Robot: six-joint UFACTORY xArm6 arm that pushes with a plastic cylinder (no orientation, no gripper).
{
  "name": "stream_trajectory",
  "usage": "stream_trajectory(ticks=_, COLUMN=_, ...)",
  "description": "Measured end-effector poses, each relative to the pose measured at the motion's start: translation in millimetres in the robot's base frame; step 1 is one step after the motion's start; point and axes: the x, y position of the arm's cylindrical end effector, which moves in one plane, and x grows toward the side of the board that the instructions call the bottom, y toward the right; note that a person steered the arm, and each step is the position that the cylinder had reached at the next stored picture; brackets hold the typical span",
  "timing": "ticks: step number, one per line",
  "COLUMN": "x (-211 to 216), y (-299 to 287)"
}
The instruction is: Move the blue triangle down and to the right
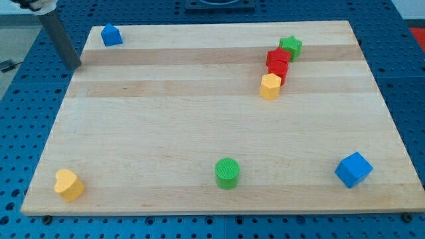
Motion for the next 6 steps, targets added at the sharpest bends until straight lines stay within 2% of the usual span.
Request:
stream_trajectory(ticks=2, x=-40.1, y=-0.1)
stream_trajectory(ticks=4, x=-118.3, y=0.3)
stream_trajectory(ticks=5, x=-127.0, y=8.3)
stream_trajectory(ticks=6, x=-109.6, y=22.1)
